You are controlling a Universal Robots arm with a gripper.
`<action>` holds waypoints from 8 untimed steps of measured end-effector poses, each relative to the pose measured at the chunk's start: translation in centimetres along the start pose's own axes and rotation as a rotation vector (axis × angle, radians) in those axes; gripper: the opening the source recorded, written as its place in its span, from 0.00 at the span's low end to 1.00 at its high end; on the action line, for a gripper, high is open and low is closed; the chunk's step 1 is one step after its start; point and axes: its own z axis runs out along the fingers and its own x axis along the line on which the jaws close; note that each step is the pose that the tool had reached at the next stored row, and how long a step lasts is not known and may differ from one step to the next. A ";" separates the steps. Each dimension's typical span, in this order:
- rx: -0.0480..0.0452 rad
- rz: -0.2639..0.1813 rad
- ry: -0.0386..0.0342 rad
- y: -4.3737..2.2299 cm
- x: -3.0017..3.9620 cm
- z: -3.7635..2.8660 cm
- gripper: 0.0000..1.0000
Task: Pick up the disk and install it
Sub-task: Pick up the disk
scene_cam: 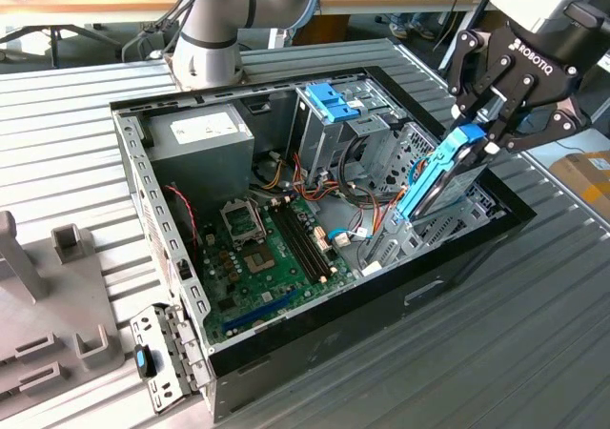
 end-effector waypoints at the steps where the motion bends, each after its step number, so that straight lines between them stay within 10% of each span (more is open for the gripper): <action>1: 0.0001 0.000 0.0001 0.00 0.01 0.16 0.37; 8: 0.0000 0.000 0.0001 -0.02 0.12 1.77 0.37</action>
